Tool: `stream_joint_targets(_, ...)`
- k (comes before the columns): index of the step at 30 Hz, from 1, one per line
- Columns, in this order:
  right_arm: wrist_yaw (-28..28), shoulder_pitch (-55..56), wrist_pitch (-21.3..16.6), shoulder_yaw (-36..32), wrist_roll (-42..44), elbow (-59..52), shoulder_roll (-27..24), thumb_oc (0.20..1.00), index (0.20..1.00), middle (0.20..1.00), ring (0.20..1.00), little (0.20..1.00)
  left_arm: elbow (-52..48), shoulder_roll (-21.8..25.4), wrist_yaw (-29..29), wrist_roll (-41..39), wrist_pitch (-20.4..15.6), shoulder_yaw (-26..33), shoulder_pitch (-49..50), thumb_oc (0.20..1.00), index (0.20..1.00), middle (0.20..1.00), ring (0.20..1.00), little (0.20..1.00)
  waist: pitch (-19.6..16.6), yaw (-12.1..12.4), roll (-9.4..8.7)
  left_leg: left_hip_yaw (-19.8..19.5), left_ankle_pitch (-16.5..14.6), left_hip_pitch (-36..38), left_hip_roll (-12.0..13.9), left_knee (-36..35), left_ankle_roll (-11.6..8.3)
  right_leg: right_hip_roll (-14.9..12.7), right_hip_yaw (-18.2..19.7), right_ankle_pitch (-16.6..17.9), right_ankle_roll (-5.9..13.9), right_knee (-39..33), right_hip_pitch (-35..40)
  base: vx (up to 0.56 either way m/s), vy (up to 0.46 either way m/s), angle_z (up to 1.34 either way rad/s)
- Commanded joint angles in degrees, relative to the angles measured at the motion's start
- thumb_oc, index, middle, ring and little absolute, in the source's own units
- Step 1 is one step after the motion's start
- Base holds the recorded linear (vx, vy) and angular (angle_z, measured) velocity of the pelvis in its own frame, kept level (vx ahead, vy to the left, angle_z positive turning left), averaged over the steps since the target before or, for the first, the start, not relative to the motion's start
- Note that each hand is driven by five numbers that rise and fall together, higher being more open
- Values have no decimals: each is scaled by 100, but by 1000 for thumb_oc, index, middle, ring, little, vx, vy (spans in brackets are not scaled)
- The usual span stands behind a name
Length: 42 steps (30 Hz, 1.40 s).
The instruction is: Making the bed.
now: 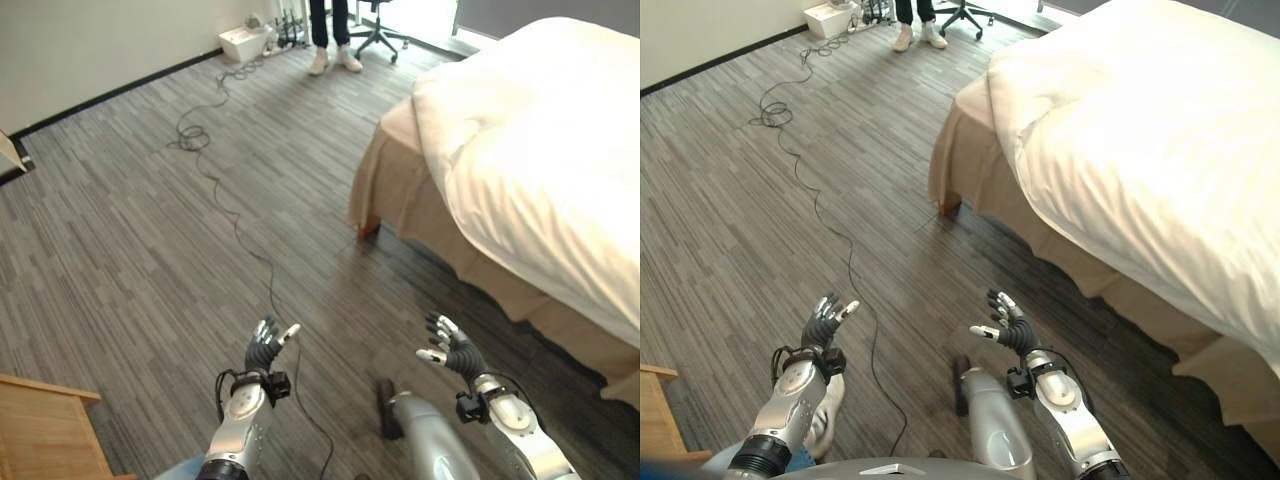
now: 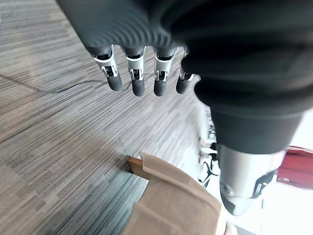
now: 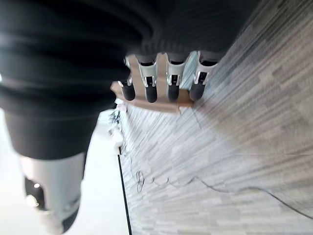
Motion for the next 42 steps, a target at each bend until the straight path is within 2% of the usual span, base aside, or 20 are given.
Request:
stream_joint_targets(1, -14, -283, -273, -46, 289, -190, 59, 1000, 1000, 1000, 1000, 1000, -205, 192, -174, 281, -213, 73, -100, 1000, 1000, 1000, 1000, 1000, -153, 306, -55, -12, 237, -429, -16, -117, -33, -312, -632, 694, 789, -1494, 1005, 456, -51, 37)
stream_joint_targets(5, 86, -313, -227, -32, 246, -248, 14, 1000, 1000, 1000, 1000, 1000, -309, 186, -196, 326, -176, 105, 85, 1000, 1000, 1000, 1000, 1000, -362, 327, 30, -112, 287, -153, -11, -117, -110, -446, -1586, 642, 680, -1257, 1184, 624, -69, -3)
stream_joint_targets(6, 189, -239, -237, -23, 240, -333, -93, 1000, 1000, 1000, 1000, 1000, -312, 147, -214, 304, -193, 63, 94, 1000, 1000, 1000, 1000, 1000, -500, 253, 140, -198, 380, -131, 89, 477, -249, -351, -1388, 400, 445, -1006, 1355, 1195, -148, 38)
stream_joint_targets(8, 178, -238, -233, -21, 249, -319, -140, 1000, 1000, 1000, 1000, 1000, -274, 108, -223, 275, -185, 27, 85, 1000, 1000, 1000, 1000, 1000, -516, 233, 229, -218, 550, -248, 167, 1003, -425, -345, -1407, 282, 348, -905, 1458, 610, -102, 38)
stream_joint_targets(10, 128, -251, -306, -67, 675, -379, -176, 1000, 1000, 1000, 1000, 1000, -221, 33, -233, -18, -214, 13, 16, 1000, 1000, 1000, 1000, 1000, -481, 146, 354, 15, 1446, -896, 642, 3168, -1035, -292, -1445, 21, 90, -801, 1736, 538, -195, 6)
stream_joint_targets(12, 194, -260, -306, -88, 739, -466, -339, 1000, 1000, 1000, 1000, 1000, -258, 113, -292, -35, -156, -67, -10, 1000, 1000, 1000, 1000, 1000, -284, 216, 324, 99, 1949, -1680, 1111, 4823, -1366, -147, -1385, -197, -200, -988, 2192, 465, -268, 25)
stream_joint_targets(14, 55, -252, -270, -102, 647, -481, -352, 1000, 1000, 1000, 1000, 1000, -181, 154, -193, -23, -85, -121, -80, 1000, 1000, 1000, 1000, 1000, -114, 289, 191, 309, 1837, -2111, 1544, 5302, -1104, -35, -1246, -194, -378, -1197, 2569, 429, -235, -15)
stream_joint_targets(16, -62, -220, -282, -164, 715, -529, -357, 1000, 1000, 1000, 1000, 1000, 37, 148, -140, -108, -80, -102, -164, 1000, 1000, 1000, 1000, 1000, -67, 304, -120, 252, 1094, -2410, 1407, 4271, -665, -198, -883, -125, -321, -1387, 2914, 511, -68, -99)
stream_joint_targets(18, 39, -120, -300, -243, 678, -546, -377, 1000, 1000, 1000, 1000, 1000, -9, 223, -191, 62, -81, -14, -8, 1000, 1000, 1000, 1000, 1000, -159, 333, -271, -24, 842, -2415, 1166, 3069, -461, -353, -642, -176, -243, -1275, 2897, 458, 86, -145)
stream_joint_targets(20, 75, -26, -267, -275, 561, -534, -384, 1000, 1000, 1000, 1000, 1000, 32, 238, -207, 112, -74, 33, 127, 1000, 1000, 1000, 1000, 1000, -207, 325, -330, -448, 875, -2147, 959, 1797, -383, -480, -404, -333, -226, -1102, 2987, 515, 181, -120)
stream_joint_targets(21, 145, -16, -252, -283, 438, -559, -435, 1000, 1000, 1000, 1000, 1000, -8, 253, -217, 142, -97, 96, 254, 1000, 1000, 1000, 1000, 1000, -273, 340, -282, -1349, 1160, -2013, 788, 749, -421, -485, -47, -427, -236, -964, 3012, 424, 184, -132)
stream_joint_targets(22, 145, -15, -251, -283, 438, -560, -435, 1000, 1000, 1000, 1000, 1000, -8, 253, -217, 142, -97, 97, 255, 1000, 1000, 1000, 1000, 1000, -276, 334, -285, -1355, 1180, -2005, 784, 721, -421, -488, -54, -429, -236, -961, 3008, 438, 209, -153)
stream_joint_targets(25, 358, 7, -226, -396, 290, -720, -563, 1000, 1000, 1000, 1000, 1000, -162, 362, -325, 105, -144, 226, 412, 1000, 1000, 1000, 1000, 1000, -347, 271, -144, -2892, 1585, -2060, 696, 142, -662, -510, 724, -537, -147, -745, 3023, 437, 301, -173)
stream_joint_targets(28, 441, -5, -163, -389, 285, -692, -544, 1000, 1000, 1000, 1000, 1000, -260, 375, -330, 66, -154, 254, 475, 1000, 1000, 1000, 1000, 1000, -368, 308, -98, -3098, 1353, -2037, 578, 196, -557, -646, 1077, -568, -2, -604, 2984, 409, 437, -73)
stream_joint_targets(31, 385, -81, -117, -253, 341, -566, -331, 1000, 1000, 1000, 1000, 1000, -215, 348, -357, -74, -202, 145, 416, 1000, 1000, 1000, 1000, 1000, -369, 234, -45, -2683, 1126, -1987, 430, 376, -299, -884, 1309, -220, 246, -49, 2720, 531, 632, -71)
stream_joint_targets(32, 377, -130, -149, -150, 710, -629, -129, 1000, 1000, 1000, 1000, 1000, -251, 454, -360, -15, -202, 97, 350, 1000, 1000, 1000, 1000, 1000, -297, 231, -31, -2350, 1056, -1800, 379, 230, -90, -885, 1578, 266, 303, 979, 2131, 407, 507, -118)
stream_joint_targets(34, 415, -158, -180, -81, 750, -703, -115, 1000, 1000, 1000, 1000, 1000, -325, 552, -377, 87, -198, 72, 345, 1000, 1000, 1000, 1000, 1000, -243, 276, -40, -2144, 1015, -1733, 338, 180, 13, -916, 1607, 550, 299, 1573, 1739, 247, 403, -103)
stream_joint_targets(37, 507, -304, -184, 154, 213, -848, -152, 1000, 1000, 1000, 1000, 1000, -384, 728, -379, 235, -160, 106, 259, 1000, 1000, 1000, 1000, 1000, -116, 353, 59, -1562, 844, -1395, 271, 33, 220, -1514, 560, 605, 86, 2085, 1376, 261, 489, -89)
stream_joint_targets(38, 510, -399, -175, 228, 139, -787, -81, 1000, 1000, 1000, 1000, 1000, -392, 756, -315, 319, -132, 180, 231, 1000, 1000, 1000, 1000, 1000, -152, 444, 104, -1157, 747, -1190, 291, -116, 231, -1717, -277, 406, 130, 1905, 1477, 216, 343, -119)
stream_joint_targets(42, 575, -304, -125, 156, 141, -710, -111, 1000, 1000, 1000, 1000, 1000, -425, 679, -373, 242, -97, 267, 305, 1000, 1000, 1000, 1000, 1000, -167, 501, 49, -694, 650, -1141, 317, -117, 108, -1369, -894, -5, 323, 1861, 1345, 67, 150, -129)
